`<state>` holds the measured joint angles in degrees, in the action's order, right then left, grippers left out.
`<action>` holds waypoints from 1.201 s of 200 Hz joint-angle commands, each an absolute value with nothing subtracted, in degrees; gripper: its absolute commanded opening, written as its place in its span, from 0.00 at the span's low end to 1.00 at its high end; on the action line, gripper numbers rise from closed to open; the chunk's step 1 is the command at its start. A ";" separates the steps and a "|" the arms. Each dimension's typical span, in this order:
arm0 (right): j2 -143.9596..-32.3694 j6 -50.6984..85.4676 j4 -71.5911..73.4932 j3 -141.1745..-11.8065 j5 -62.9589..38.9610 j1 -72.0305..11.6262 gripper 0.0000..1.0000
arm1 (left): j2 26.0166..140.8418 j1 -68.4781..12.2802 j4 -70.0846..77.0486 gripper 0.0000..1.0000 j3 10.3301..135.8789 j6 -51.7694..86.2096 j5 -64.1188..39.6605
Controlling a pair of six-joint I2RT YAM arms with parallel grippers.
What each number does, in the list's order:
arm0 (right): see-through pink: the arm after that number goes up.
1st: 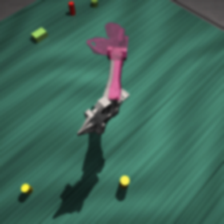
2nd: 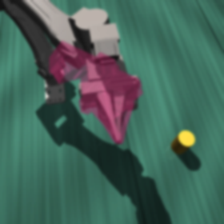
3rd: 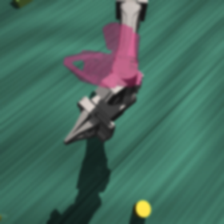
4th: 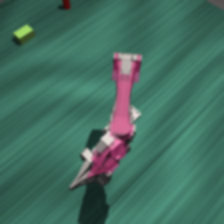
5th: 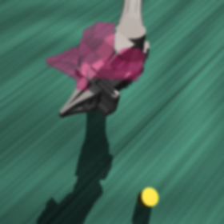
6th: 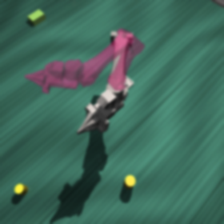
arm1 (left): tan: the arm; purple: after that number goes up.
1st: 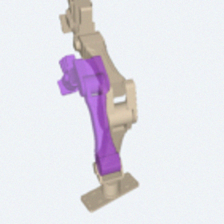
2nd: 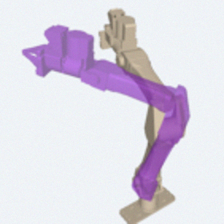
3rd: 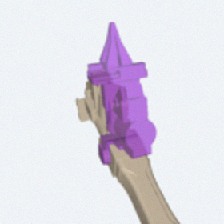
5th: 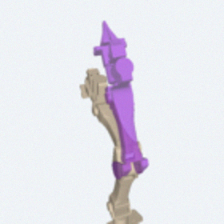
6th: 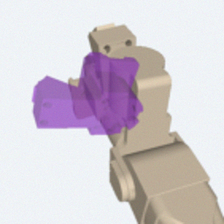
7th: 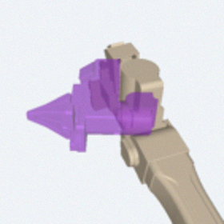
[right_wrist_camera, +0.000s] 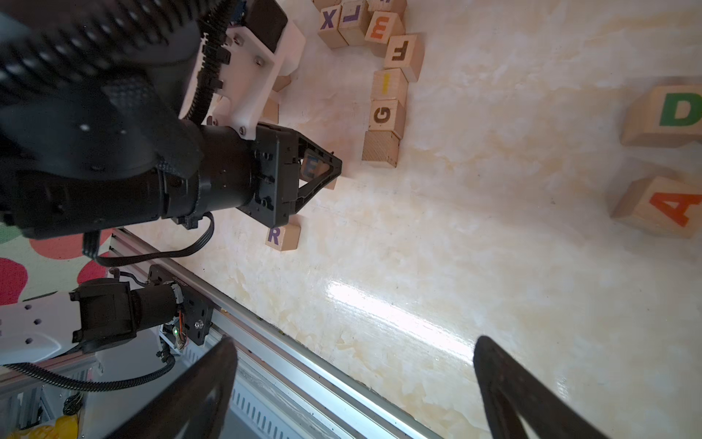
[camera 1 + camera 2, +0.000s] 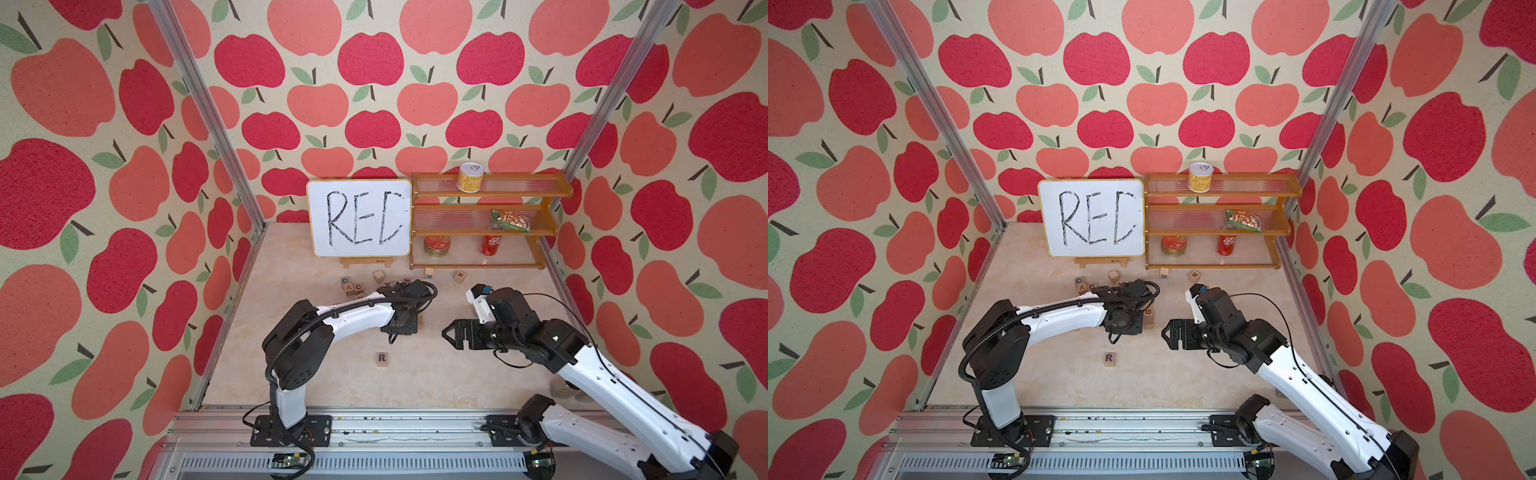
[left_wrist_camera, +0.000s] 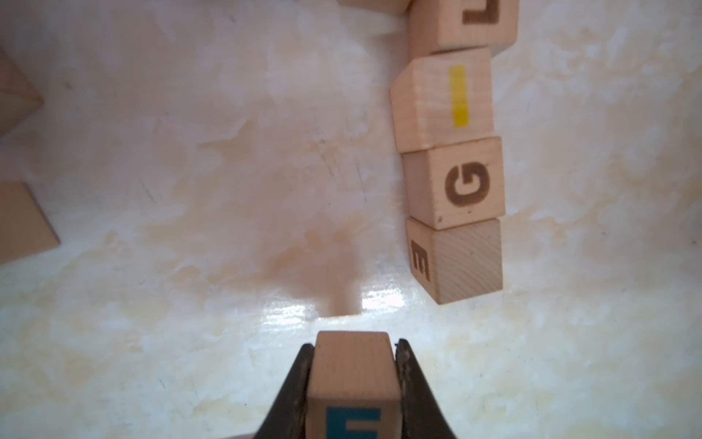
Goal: Assemble the uppercase word "red" with letter blocks
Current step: Place the letter block at the center of the board.
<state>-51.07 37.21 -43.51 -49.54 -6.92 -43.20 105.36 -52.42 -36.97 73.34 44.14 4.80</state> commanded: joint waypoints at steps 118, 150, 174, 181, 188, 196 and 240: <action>-44.55 44.54 -45.70 -43.75 1.47 -54.05 0.99 | 99.41 -62.32 -38.87 0.11 66.94 56.75 11.55; -43.60 45.37 -46.36 -43.33 2.84 -56.32 0.99 | 99.32 -64.55 -39.20 0.11 65.87 59.60 12.52; -42.73 46.04 -46.92 -42.99 3.56 -57.58 0.99 | 99.41 -65.88 -38.90 0.12 65.01 61.56 13.02; -42.47 46.22 -47.15 -42.75 3.75 -57.94 0.99 | 99.45 -66.11 -38.70 0.12 64.82 61.86 13.18; -42.14 46.47 -47.39 -42.65 3.95 -58.30 0.99 | 99.64 -66.38 -38.65 0.11 64.70 62.26 13.34; -41.76 46.75 -47.55 -42.54 4.20 -58.65 0.99 | 99.73 -66.66 -38.78 0.12 64.62 62.55 13.55; -40.02 47.60 -49.01 -42.01 5.05 -59.68 0.99 | 99.84 -67.60 -37.36 0.12 62.48 64.39 14.24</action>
